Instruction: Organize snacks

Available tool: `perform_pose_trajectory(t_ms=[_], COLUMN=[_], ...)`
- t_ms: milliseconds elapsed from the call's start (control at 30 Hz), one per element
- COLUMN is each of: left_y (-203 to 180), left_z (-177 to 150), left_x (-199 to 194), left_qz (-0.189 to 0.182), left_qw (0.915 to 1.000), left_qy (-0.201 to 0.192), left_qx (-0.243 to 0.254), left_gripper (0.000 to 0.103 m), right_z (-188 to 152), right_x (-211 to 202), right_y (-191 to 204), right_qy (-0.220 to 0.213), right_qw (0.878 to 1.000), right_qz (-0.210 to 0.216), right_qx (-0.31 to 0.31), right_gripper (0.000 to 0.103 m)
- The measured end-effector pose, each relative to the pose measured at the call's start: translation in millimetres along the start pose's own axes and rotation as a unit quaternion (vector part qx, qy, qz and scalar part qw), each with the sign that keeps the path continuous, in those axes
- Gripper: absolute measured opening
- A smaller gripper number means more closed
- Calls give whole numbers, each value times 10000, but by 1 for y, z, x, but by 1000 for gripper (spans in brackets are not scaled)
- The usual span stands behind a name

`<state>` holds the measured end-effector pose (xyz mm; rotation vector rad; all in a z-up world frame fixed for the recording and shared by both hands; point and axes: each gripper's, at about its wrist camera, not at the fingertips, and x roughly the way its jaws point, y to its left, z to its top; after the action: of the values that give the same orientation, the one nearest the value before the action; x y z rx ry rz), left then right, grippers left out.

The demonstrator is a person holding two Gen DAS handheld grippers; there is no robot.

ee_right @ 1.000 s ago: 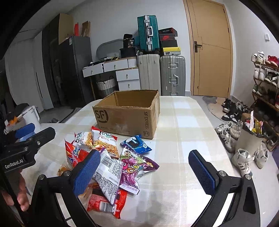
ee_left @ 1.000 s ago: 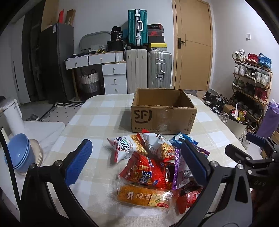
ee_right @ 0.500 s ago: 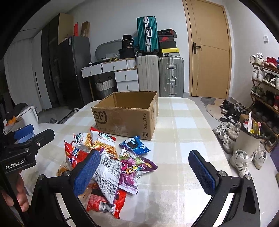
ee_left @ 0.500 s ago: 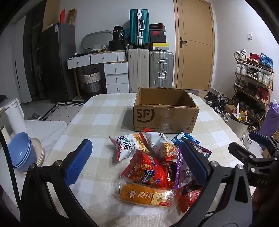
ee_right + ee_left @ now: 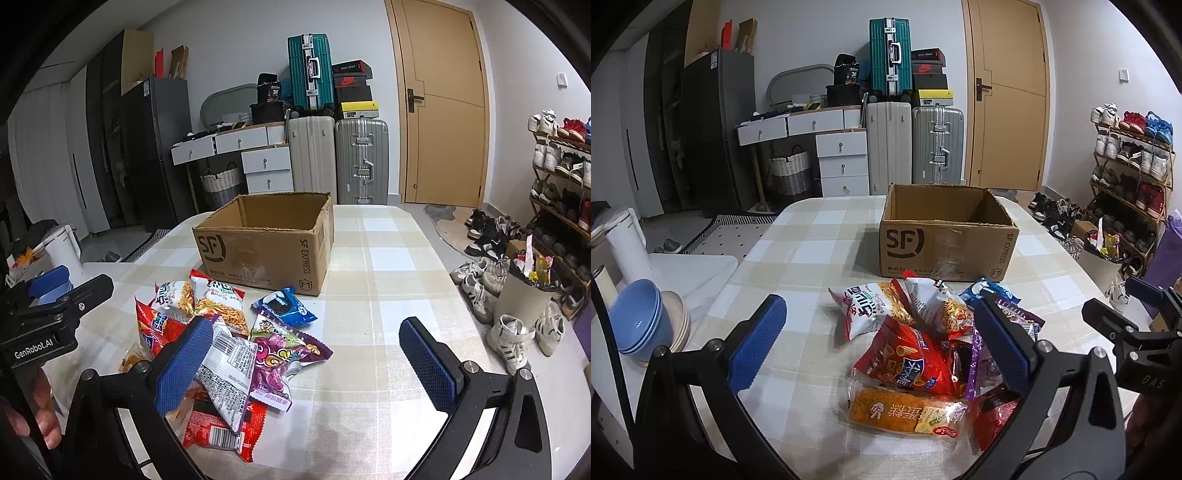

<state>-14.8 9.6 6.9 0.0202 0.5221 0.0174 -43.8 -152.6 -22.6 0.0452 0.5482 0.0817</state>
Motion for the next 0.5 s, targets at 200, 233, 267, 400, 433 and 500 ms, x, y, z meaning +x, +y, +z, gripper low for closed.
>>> perform_pose_trajectory(t_ms=[200,233,267,400,433,500], left_y=[0,0,0,1,0,0], left_z=[0,0,0,-1,-1,-1], left_x=[1,1,1,2,1,1], left_qz=[5,5,11,24,34,29], left_qw=[10000,10000,10000,10000,10000,10000], left_qy=[6,8,8,13,9,7], left_qx=[0,-2,3,5,8,12], left_gripper=[101,101,101,101,101,101], right_z=[0,0,0,0,0,0], right_x=[0,0,0,0,0,1], right_y=[0,-1,0,0,-1,-1], right_qy=[0,2,0,8,12,12], right_qw=[10000,10000,10000,10000,10000,10000], right_qz=[6,7,4,-4,0,-7], right_qx=[9,11,10,6,10,12], right_gripper=[103,103,103,103,103,103])
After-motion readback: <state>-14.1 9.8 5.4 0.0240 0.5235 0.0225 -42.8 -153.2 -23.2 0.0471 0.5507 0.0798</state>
